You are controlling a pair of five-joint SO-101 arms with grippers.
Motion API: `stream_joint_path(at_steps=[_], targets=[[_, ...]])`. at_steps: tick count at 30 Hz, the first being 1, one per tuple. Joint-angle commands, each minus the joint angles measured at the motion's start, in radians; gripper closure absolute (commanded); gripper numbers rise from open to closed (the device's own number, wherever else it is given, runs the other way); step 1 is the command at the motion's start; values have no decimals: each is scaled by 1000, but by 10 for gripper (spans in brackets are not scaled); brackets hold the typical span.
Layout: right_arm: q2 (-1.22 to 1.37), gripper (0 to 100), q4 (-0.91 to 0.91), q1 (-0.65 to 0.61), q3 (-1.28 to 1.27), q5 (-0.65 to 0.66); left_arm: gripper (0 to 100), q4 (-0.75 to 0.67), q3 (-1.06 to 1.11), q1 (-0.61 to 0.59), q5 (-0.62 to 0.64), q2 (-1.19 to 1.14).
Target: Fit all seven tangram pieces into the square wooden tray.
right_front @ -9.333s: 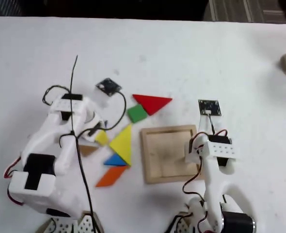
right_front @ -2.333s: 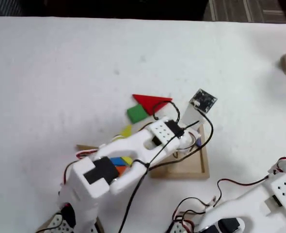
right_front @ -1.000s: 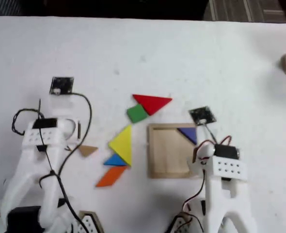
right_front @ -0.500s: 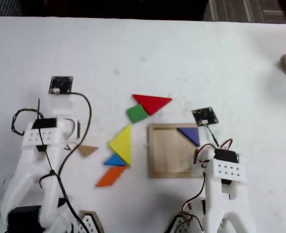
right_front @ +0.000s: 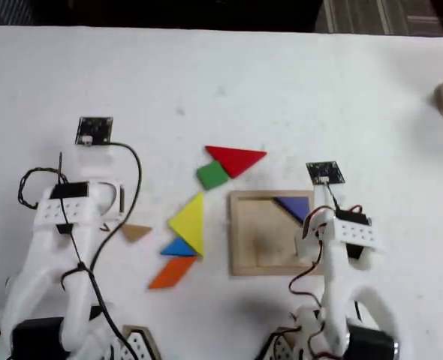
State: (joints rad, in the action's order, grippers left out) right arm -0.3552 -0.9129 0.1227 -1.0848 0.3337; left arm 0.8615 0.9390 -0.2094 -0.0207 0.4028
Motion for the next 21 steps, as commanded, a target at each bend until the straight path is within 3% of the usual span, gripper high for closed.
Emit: stream_joint_path(at_steps=[1, 5, 8, 16, 21], targets=[[59, 853, -8, 8, 63, -14, 976, -48, -3, -12, -9, 39], [59, 966, -30, -35, 81, -23, 976, -104, 26, -12, -9, 39], [59, 960, -90, -104, 84, -38, 976, -121, 32, -12, -9, 39], [59, 959, -91, -315, 84, -322, 976, -124, 34, -12, -6, 39], [61, 886, -68, -318, 83, -359, 976, -124, 34, -13, -8, 39]])
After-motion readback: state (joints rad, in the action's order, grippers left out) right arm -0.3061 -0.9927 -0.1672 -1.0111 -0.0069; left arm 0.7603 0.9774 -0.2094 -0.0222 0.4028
